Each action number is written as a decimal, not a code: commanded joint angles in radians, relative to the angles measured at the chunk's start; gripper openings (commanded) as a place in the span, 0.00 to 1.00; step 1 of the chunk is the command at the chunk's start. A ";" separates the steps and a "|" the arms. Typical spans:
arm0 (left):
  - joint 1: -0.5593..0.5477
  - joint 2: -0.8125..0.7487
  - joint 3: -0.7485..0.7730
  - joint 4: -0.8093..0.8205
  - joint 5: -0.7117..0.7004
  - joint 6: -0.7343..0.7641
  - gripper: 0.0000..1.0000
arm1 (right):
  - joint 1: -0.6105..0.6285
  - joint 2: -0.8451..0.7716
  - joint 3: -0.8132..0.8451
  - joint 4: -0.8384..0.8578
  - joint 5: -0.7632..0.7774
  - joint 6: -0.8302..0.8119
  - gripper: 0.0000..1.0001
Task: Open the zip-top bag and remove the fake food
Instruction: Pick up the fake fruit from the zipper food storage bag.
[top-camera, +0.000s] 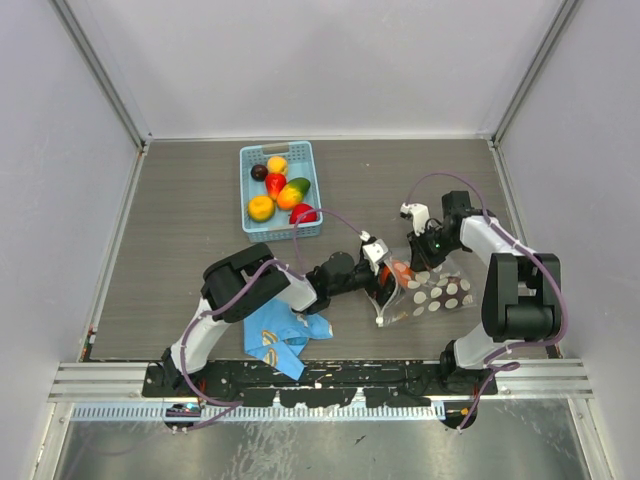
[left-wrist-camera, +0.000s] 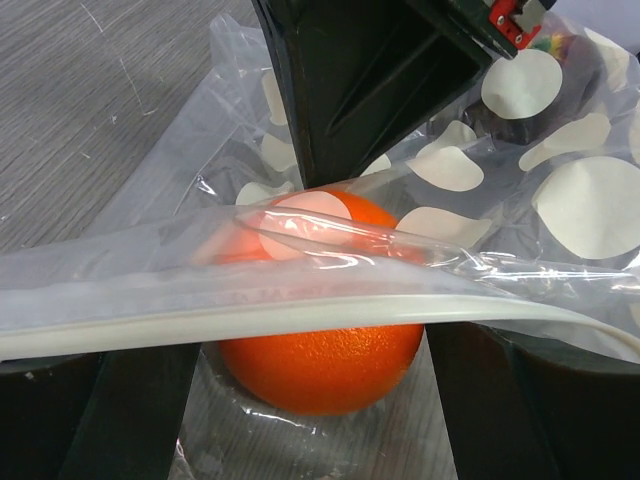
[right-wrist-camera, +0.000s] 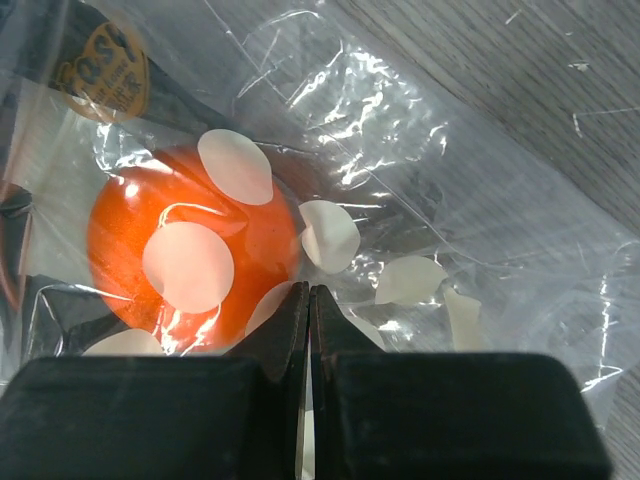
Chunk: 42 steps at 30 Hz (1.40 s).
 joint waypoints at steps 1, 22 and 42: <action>0.006 0.007 0.037 0.032 -0.027 -0.004 0.88 | 0.020 0.005 0.038 -0.013 -0.034 -0.018 0.05; 0.011 -0.027 -0.009 0.069 -0.034 -0.013 0.17 | 0.025 -0.081 0.043 0.020 -0.004 0.016 0.33; 0.042 -0.075 -0.075 0.096 0.014 0.052 0.04 | -0.127 -0.231 0.086 -0.519 -0.465 -0.684 0.68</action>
